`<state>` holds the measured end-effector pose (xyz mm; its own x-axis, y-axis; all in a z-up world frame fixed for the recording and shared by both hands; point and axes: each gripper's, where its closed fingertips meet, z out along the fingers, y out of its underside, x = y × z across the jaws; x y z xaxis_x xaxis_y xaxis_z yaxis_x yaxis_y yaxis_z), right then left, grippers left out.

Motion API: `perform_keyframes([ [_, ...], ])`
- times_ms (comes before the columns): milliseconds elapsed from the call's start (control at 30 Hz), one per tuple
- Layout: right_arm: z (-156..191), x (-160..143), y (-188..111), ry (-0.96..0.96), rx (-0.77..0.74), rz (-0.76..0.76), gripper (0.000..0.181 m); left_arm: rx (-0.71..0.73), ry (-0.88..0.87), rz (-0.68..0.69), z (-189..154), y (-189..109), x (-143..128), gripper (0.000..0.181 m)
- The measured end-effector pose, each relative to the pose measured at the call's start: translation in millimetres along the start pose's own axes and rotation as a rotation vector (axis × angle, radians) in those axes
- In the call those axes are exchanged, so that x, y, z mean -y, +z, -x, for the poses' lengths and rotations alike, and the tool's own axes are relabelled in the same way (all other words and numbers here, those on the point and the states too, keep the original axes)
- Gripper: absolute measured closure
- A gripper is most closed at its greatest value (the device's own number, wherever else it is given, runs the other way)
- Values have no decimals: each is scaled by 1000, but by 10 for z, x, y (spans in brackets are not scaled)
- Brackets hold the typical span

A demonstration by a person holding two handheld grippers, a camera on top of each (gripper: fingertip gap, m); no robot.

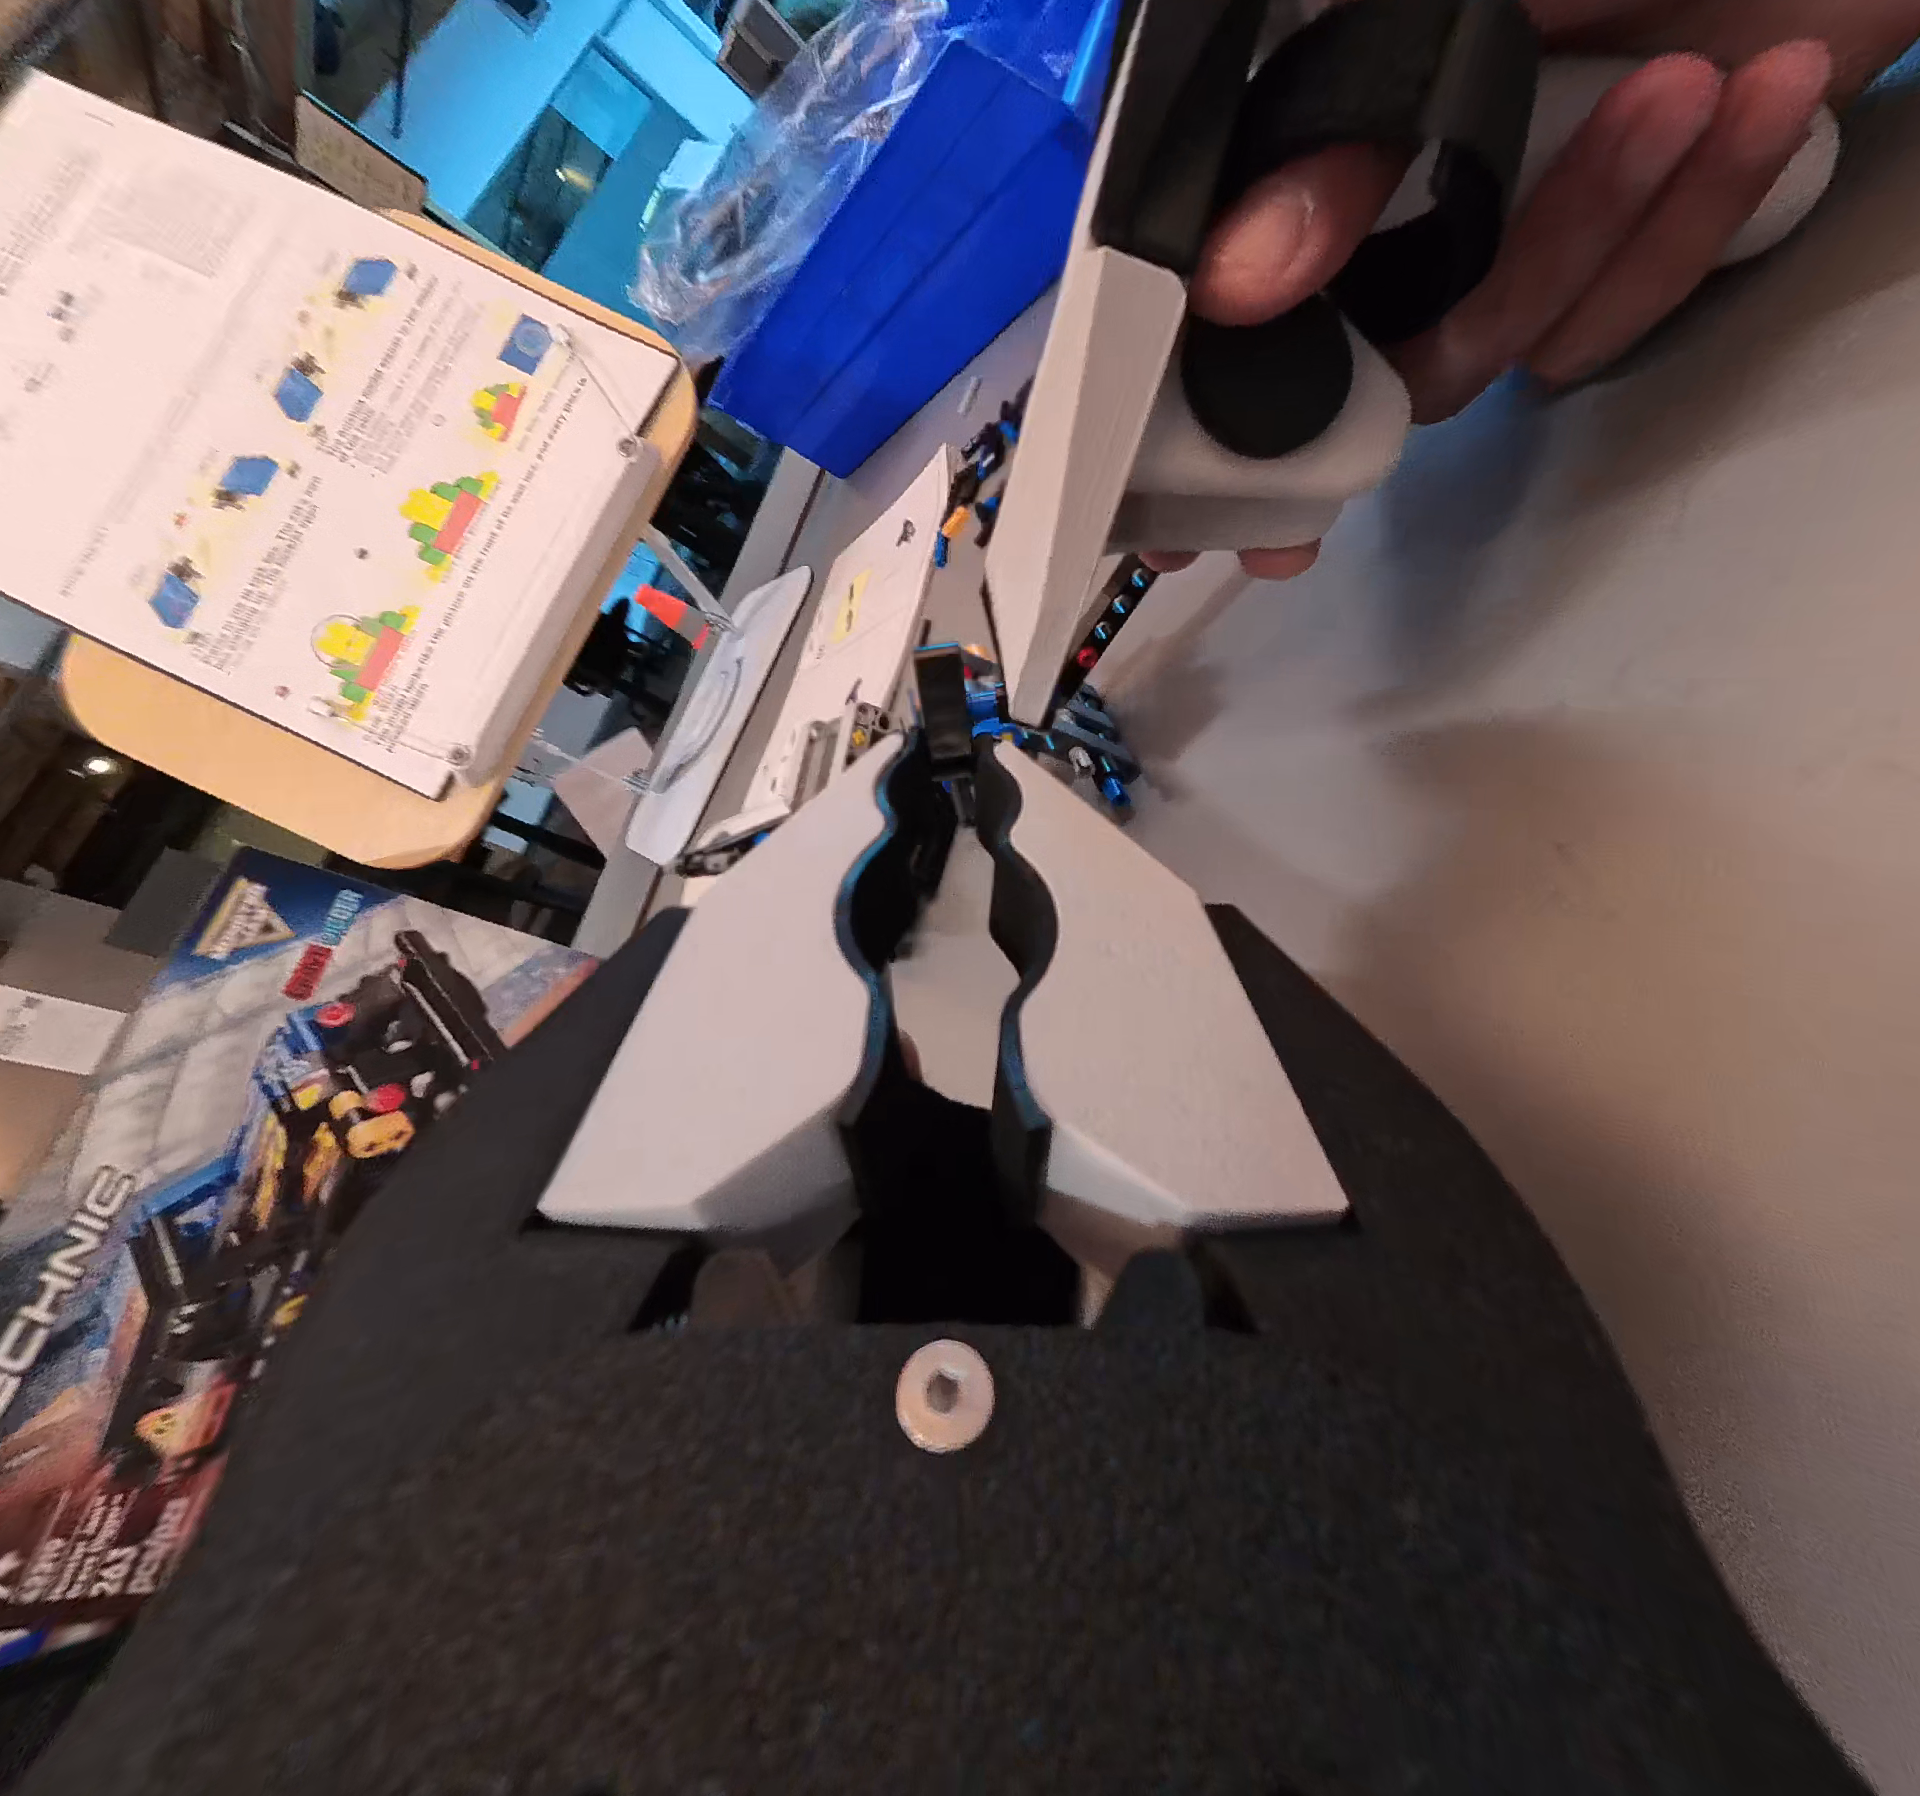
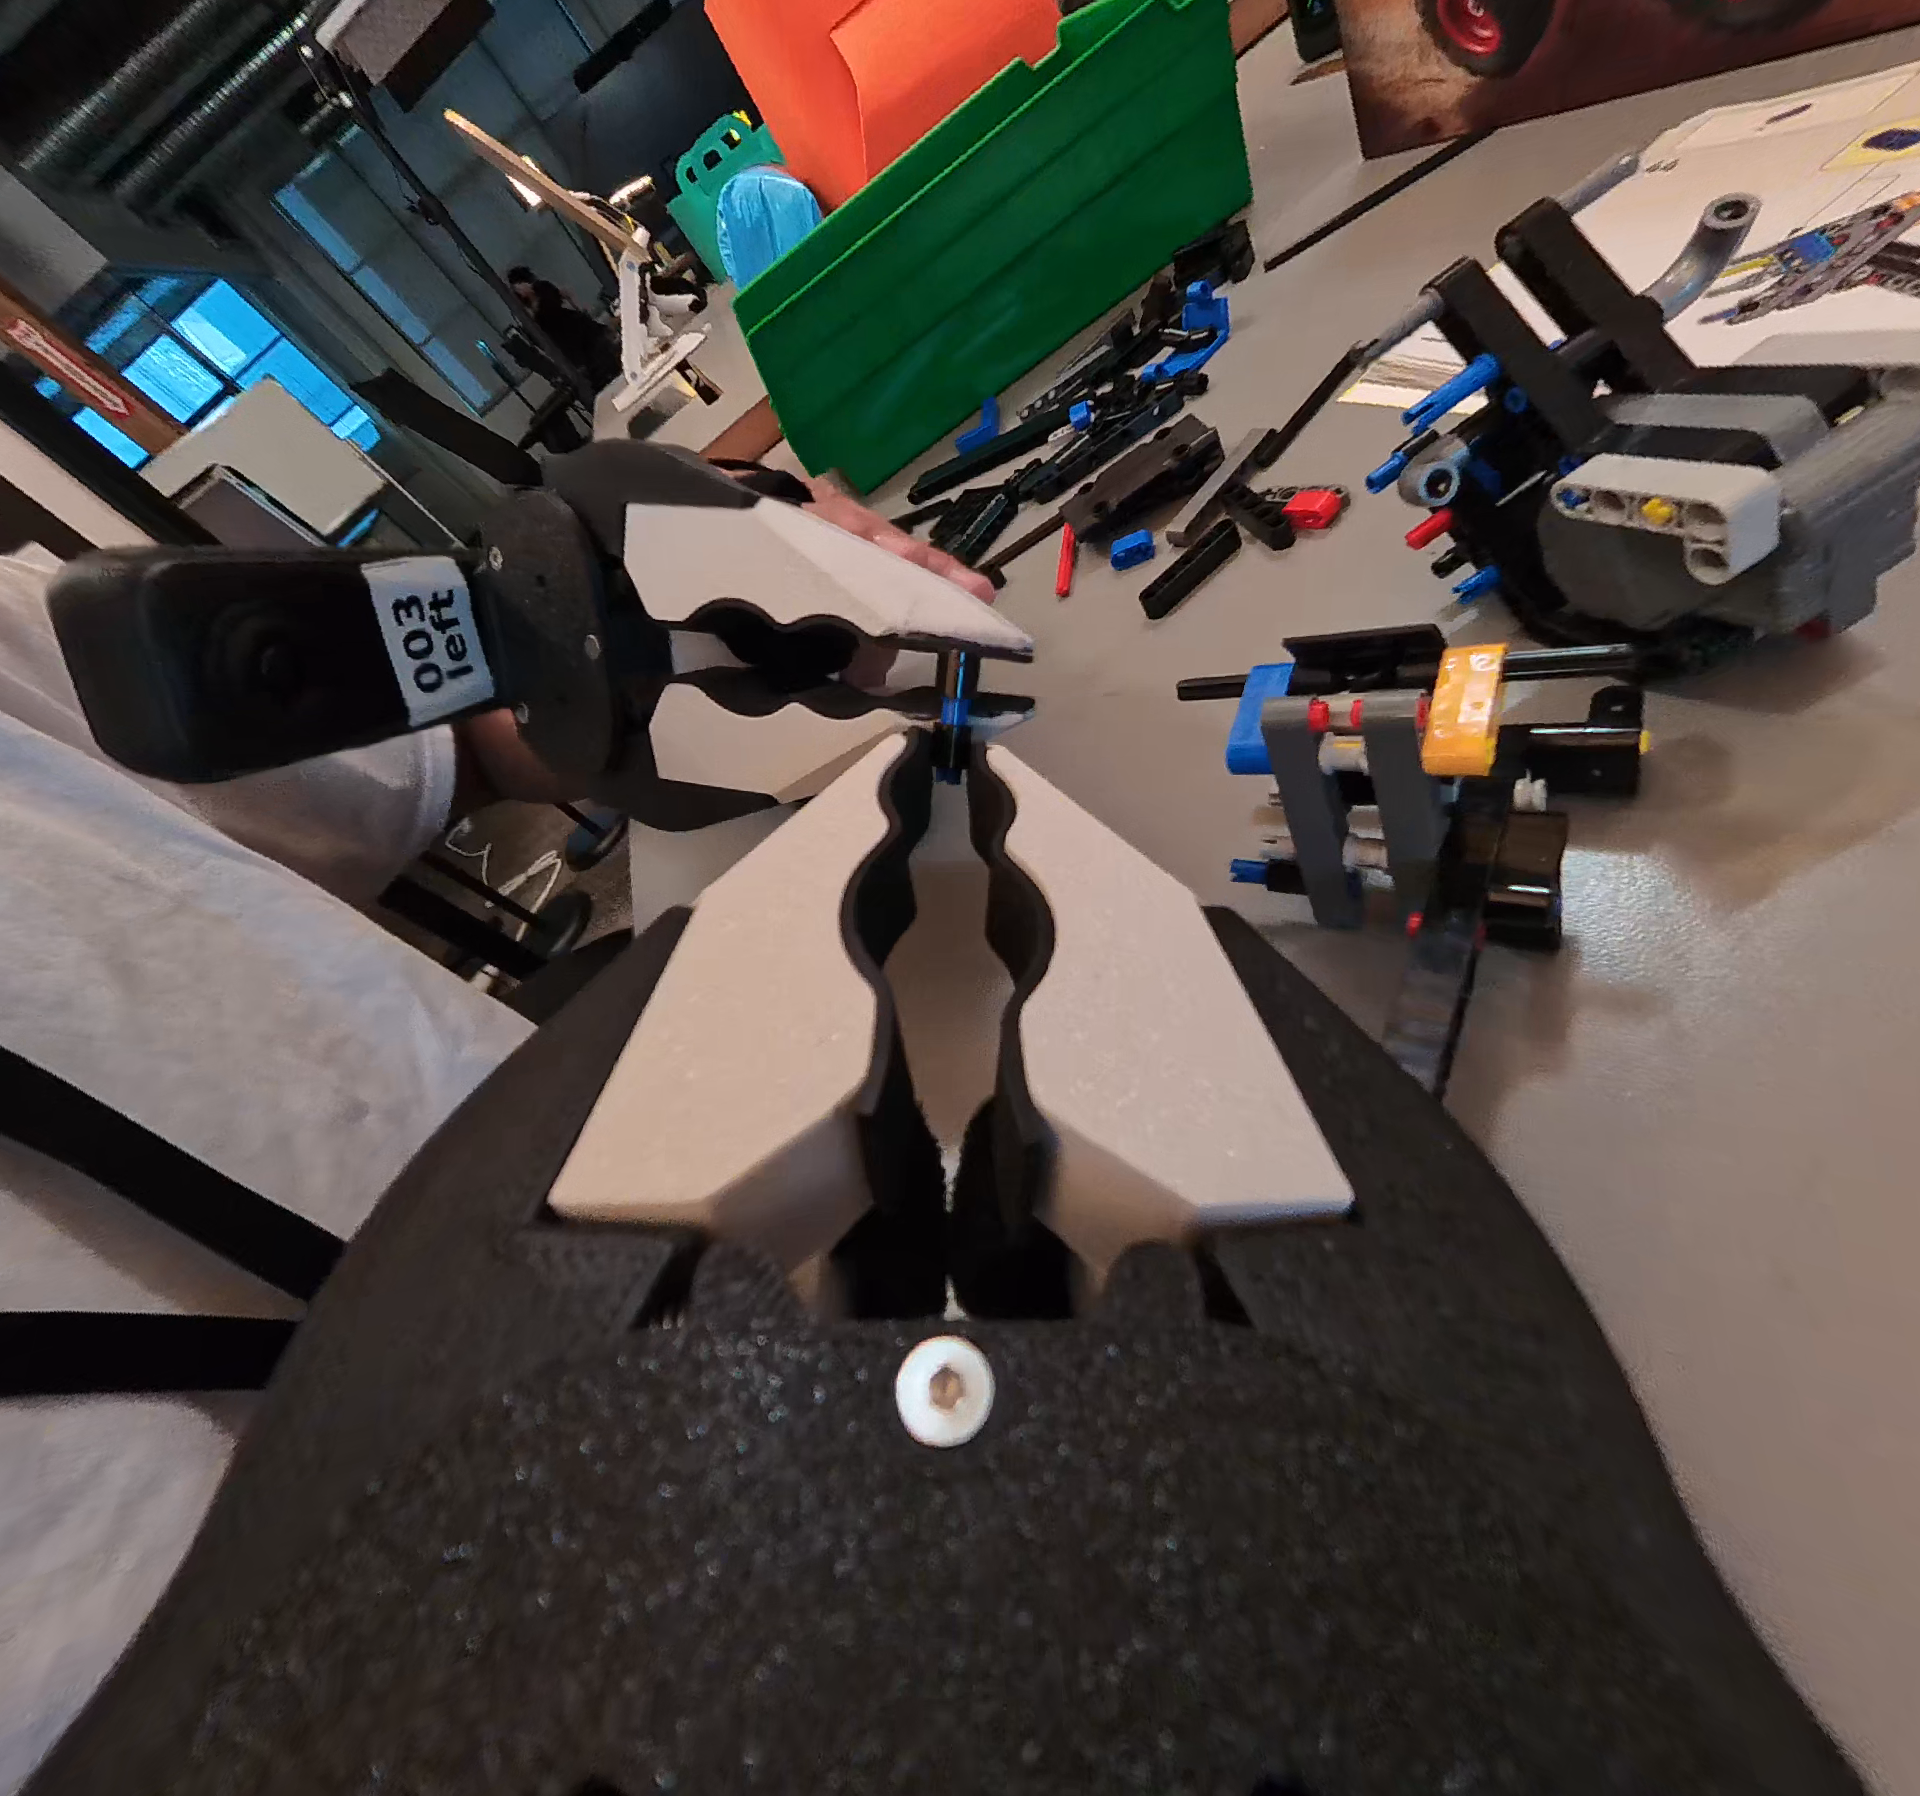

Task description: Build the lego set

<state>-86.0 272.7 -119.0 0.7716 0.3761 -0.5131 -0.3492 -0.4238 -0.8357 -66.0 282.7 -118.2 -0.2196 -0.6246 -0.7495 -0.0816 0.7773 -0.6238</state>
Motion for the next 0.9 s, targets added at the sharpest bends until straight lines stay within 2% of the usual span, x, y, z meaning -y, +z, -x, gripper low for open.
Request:
perform_keyframes([
  [133,-2,-21,1,14,9,15,176,28,101,26,-13,-10,-4,176],
  [400,-5,-38,5,39,22,24,176,27,187,37,-65,-20,-1,175],
  [567,-14,-33,1,52,26,20,176,-9,93,44,-78,-1,-14,175],
  [767,-34,12,5,32,6,-6,172,-80,-128,22,-55,36,-45,175],
  [900,-33,-34,-17,-56,-35,41,167,-114,-251,27,-29,47,-99,175],
])
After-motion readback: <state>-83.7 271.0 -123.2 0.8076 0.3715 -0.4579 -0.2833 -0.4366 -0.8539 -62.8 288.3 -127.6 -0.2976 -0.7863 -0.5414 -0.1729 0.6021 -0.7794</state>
